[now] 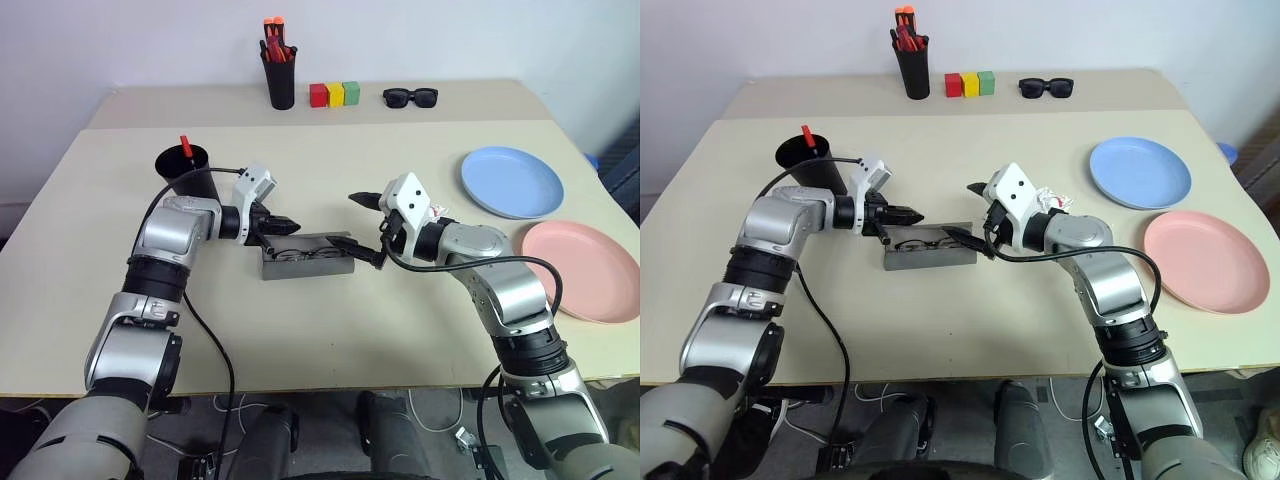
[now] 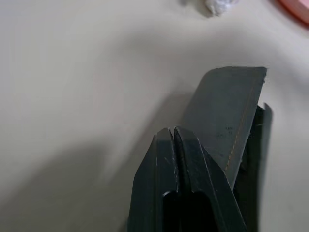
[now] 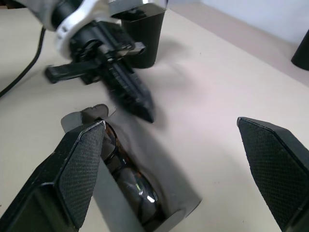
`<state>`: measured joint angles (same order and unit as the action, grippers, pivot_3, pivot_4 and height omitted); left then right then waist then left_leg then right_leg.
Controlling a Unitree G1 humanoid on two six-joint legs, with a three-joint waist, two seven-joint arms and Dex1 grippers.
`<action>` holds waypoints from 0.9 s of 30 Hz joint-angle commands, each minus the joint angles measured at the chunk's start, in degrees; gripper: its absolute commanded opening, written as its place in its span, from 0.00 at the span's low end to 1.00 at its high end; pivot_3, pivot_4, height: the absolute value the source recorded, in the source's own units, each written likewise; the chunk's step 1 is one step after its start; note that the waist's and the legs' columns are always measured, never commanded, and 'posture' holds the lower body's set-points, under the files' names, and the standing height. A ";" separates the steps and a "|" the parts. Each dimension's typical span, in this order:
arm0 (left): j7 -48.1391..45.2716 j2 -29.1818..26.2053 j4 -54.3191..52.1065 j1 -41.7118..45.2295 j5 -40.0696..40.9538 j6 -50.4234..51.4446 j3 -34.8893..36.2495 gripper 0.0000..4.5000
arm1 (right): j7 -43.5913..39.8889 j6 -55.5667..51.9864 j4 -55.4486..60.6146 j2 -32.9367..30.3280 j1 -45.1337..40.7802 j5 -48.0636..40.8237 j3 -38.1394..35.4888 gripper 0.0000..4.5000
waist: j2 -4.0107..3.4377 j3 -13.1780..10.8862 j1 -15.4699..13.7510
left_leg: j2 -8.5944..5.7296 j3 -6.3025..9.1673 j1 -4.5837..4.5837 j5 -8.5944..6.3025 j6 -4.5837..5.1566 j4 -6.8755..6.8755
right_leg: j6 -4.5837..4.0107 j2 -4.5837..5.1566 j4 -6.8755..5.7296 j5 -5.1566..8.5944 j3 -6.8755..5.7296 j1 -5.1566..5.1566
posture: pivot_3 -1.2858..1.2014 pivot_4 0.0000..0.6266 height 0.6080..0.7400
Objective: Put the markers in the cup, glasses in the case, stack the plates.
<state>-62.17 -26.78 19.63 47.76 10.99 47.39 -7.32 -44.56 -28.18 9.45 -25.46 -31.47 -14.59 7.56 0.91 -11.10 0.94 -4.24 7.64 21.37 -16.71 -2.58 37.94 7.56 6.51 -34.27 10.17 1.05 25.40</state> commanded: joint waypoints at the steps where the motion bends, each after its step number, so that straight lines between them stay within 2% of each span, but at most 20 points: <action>1: -0.26 -1.28 -7.75 -2.94 1.57 0.88 -1.35 0.01 | 0.31 1.59 0.33 -0.78 -1.04 0.25 -1.23 1.00 | 0.00 0.00 0.03 | 0.00 0.00 0.00 0.00 0.00 0.01 | 0.00 0.00 0.00 0.00 0.00 0.00 | 0.52 0.24 1.00; 6: 1.50 -2.84 -17.00 -7.27 5.51 8.32 -0.15 0.01 | 0.48 1.99 -0.14 -0.78 -1.14 0.22 -1.53 1.00 | 0.00 0.00 0.08 | 0.01 0.00 0.00 0.00 0.00 0.00 | -0.01 0.00 0.00 0.00 0.01 0.02 | 0.52 0.24 1.00; 10: 5.67 -1.67 -16.83 -7.23 6.87 6.31 3.40 0.01 | 0.98 2.73 -1.22 -0.70 -1.75 0.63 -1.88 1.00 | 0.00 0.00 0.04 | 0.01 0.00 -0.01 0.00 0.00 0.00 | -0.02 0.00 0.00 0.00 0.01 0.01 | 0.52 0.24 1.00; 13: 8.29 -0.12 -13.84 -4.66 8.37 0.30 8.10 0.01 | 1.64 3.57 -2.36 -0.82 -2.32 0.95 -2.66 1.00 | 0.00 0.00 -0.18 | 0.01 0.00 0.00 0.00 -0.01 0.02 | -0.04 0.00 0.01 -0.02 0.00 0.01 | 0.52 0.24 1.00; 16: 9.82 0.26 -11.10 -2.99 8.78 -6.83 11.24 0.20 | 3.09 4.25 -3.74 -0.77 -3.15 0.76 -4.47 1.00 | 0.00 0.00 -0.15 | 0.01 0.00 0.00 0.01 -0.02 0.03 | -0.05 0.00 0.03 -0.03 0.01 0.01 | 0.52 0.24 1.00; 23: 6.30 -0.40 -7.97 -1.20 14.70 -11.64 15.98 0.99 | 4.83 4.49 -3.78 -4.55 -0.84 0.45 -10.63 1.00 | 0.00 0.00 -0.24 | 0.00 -0.03 0.02 0.01 -0.02 0.02 | -0.06 0.01 0.05 -0.03 0.01 0.01 | 0.52 0.24 1.00; 27: -0.41 -0.81 -8.62 -1.98 18.36 -15.74 16.53 0.99 | 6.30 -0.86 -1.66 -8.99 3.08 -1.18 -16.22 1.00 | 0.00 0.00 -0.37 | 0.00 -0.03 0.02 0.00 0.00 0.03 | -0.05 0.02 0.05 -0.03 0.01 -0.01 | 0.52 0.24 1.00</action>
<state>-59.43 -26.87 12.88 45.20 26.90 34.13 7.91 -39.04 -27.53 4.98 -33.09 -28.72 -14.64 -5.40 0.91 -11.10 0.57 -4.24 7.61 21.40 -16.71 -2.58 37.97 7.51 6.53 -34.21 10.13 1.05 25.39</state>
